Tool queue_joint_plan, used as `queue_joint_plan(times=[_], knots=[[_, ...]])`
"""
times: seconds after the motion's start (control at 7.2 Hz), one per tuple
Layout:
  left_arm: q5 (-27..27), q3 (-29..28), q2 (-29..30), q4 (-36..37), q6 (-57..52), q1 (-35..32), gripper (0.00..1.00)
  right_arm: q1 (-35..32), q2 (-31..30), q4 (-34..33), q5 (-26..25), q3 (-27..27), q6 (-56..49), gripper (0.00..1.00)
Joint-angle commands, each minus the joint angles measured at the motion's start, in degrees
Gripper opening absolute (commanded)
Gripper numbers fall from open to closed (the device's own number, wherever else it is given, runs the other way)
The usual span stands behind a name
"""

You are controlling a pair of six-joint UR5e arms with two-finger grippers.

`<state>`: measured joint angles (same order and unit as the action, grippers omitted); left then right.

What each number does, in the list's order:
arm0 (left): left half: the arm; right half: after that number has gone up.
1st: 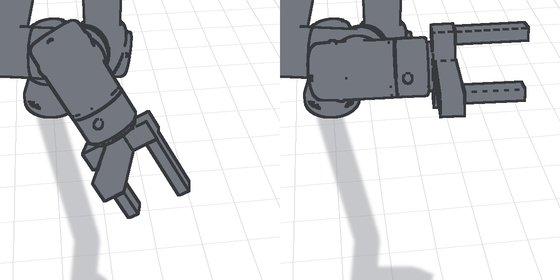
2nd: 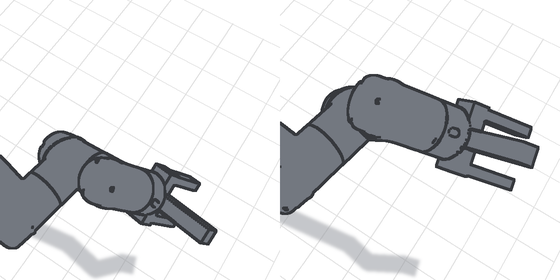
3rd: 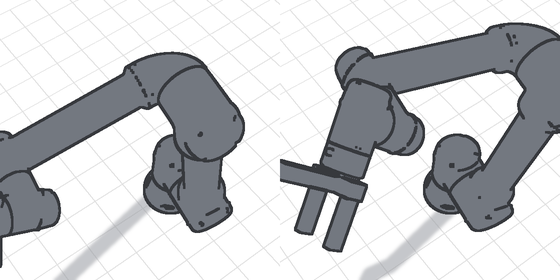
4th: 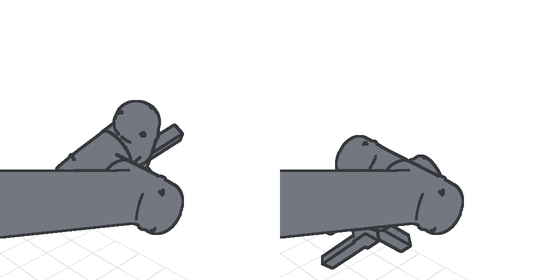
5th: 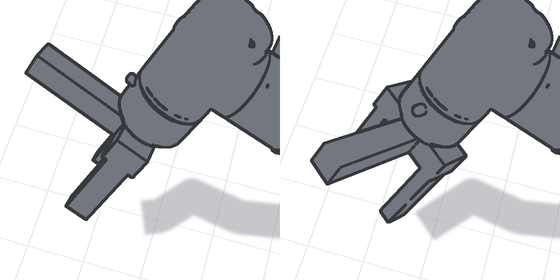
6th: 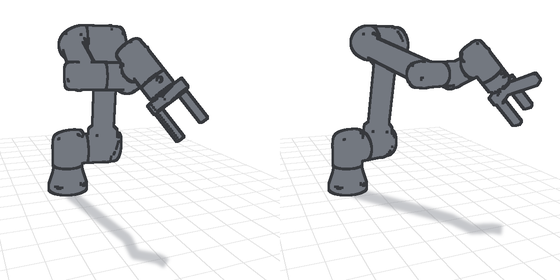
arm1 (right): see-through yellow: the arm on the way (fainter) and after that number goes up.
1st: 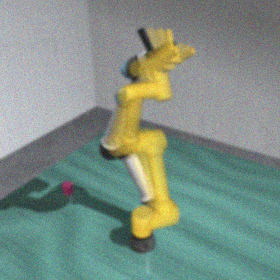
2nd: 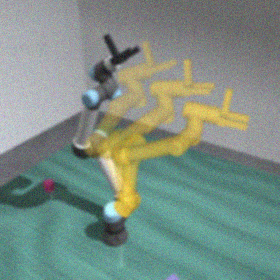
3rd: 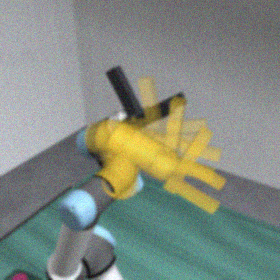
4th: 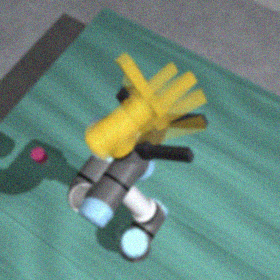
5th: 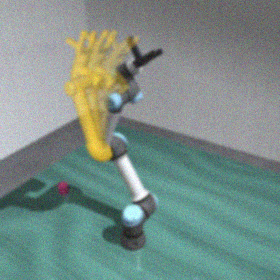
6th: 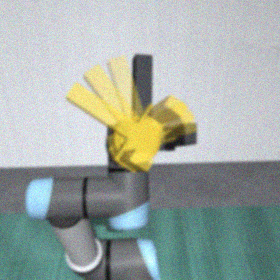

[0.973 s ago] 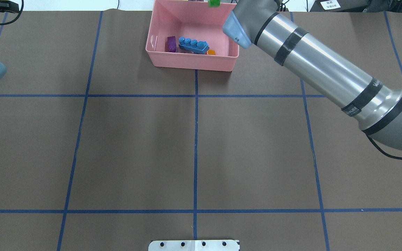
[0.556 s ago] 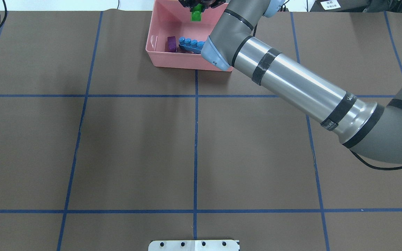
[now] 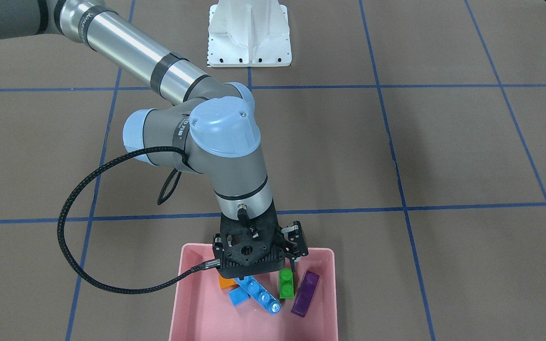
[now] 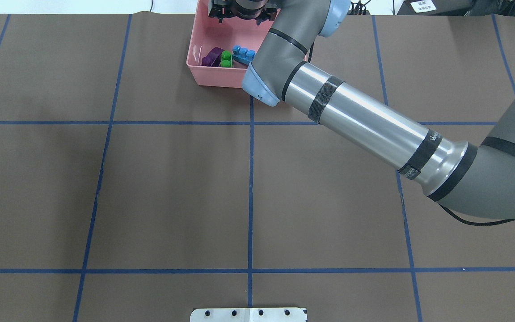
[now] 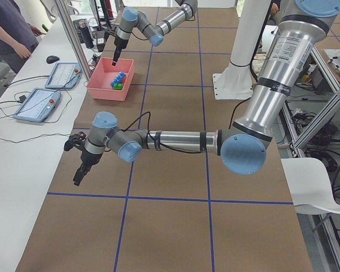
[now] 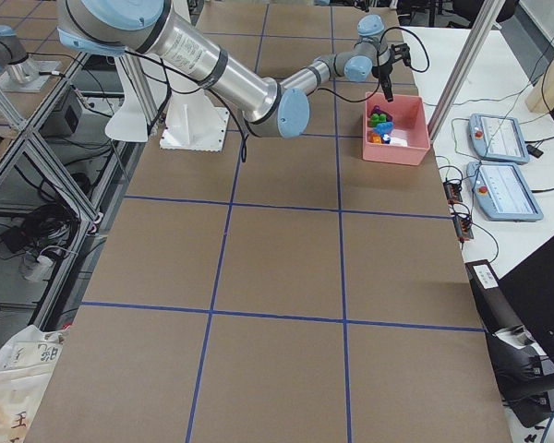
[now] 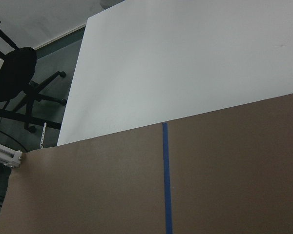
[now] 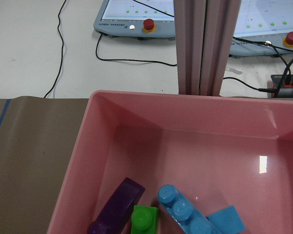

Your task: Put all blocks into box

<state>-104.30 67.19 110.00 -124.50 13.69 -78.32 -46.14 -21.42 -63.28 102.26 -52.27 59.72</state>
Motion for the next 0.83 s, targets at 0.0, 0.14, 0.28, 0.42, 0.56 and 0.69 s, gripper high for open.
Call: queue_joint_plan(times=[0.0, 0.14, 0.28, 0.42, 0.56, 0.69], knots=[[-4.94, 0.13, -1.89, 6.08, -12.67, -4.28, 1.0, -2.79, -0.38, -15.55, 4.48, -7.36, -11.38, 1.0], [-5.13, 0.22, -1.89, 10.9, -16.9, -5.35, 1.0, -4.72, -0.55, -23.04, 6.88, -11.58, -17.73, 1.0], [-8.7, 0.22, -1.89, 15.39, -21.21, -6.92, 1.0, -6.57, -1.25, -30.43, 9.51, -15.02, -20.49, 1.0], [-14.82, 0.74, -1.89, 20.48, -21.86, -7.98, 1.0, -10.77, -3.08, -35.29, 15.45, -17.66, -22.43, 1.0], [-17.49, 3.01, -1.98, 24.88, -21.86, -7.99, 1.0, -16.12, -6.32, -38.9, 22.21, -20.21, -28.19, 1.0], [-17.52, 7.38, -2.07, 32.15, -21.86, -7.99, 1.0, -19.82, -11.92, -42.33, 25.06, -24.76, -34.95, 1.0]])
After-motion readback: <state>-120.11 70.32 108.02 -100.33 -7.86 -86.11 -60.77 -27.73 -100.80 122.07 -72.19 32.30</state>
